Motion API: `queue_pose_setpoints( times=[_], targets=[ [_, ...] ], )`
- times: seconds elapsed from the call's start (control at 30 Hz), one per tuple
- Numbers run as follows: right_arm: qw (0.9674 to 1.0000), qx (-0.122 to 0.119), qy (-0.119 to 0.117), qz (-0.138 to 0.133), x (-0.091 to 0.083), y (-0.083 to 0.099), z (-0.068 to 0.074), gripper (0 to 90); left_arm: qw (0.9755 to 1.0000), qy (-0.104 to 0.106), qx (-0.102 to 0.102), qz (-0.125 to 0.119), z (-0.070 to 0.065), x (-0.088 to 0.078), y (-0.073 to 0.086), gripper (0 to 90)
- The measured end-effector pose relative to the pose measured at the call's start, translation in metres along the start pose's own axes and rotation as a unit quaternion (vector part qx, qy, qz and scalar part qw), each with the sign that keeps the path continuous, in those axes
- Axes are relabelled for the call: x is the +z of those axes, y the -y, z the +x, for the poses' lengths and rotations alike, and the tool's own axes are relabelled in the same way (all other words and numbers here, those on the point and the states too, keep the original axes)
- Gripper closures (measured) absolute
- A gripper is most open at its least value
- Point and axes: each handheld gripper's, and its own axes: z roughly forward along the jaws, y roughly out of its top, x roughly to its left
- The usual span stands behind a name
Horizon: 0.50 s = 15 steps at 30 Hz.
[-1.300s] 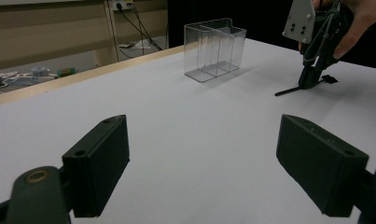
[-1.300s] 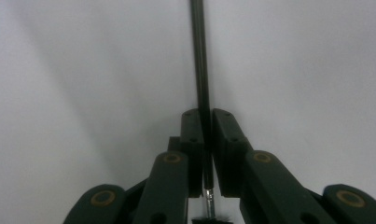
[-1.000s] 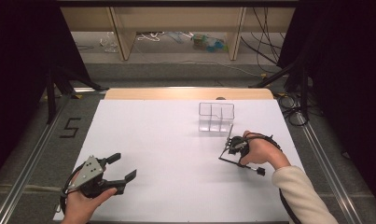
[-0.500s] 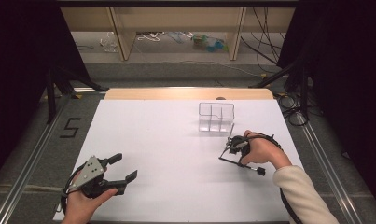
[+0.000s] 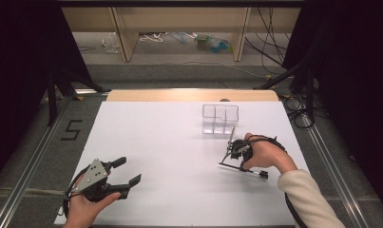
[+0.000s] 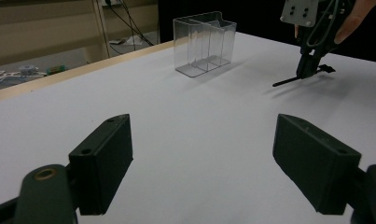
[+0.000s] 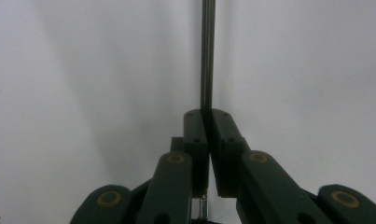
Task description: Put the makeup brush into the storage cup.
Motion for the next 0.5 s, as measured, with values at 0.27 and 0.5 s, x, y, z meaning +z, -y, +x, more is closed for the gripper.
queue_pose_setpoints(
  times=[0.27, 0.5],
  targets=[
    [0.9999, -0.016, 0.003, -0.003, -0.009, -0.008, 0.011, 86.0, 1.0000, 0.004, 0.001, 0.004, -0.002, 0.002, 0.000, 20.0],
    [0.9993, -0.036, 0.004, -0.004, -0.015, -0.015, 0.020, 86.1, 0.9999, 0.011, 0.009, 0.009, -0.005, 0.005, 0.000, 20.3]
  ],
)
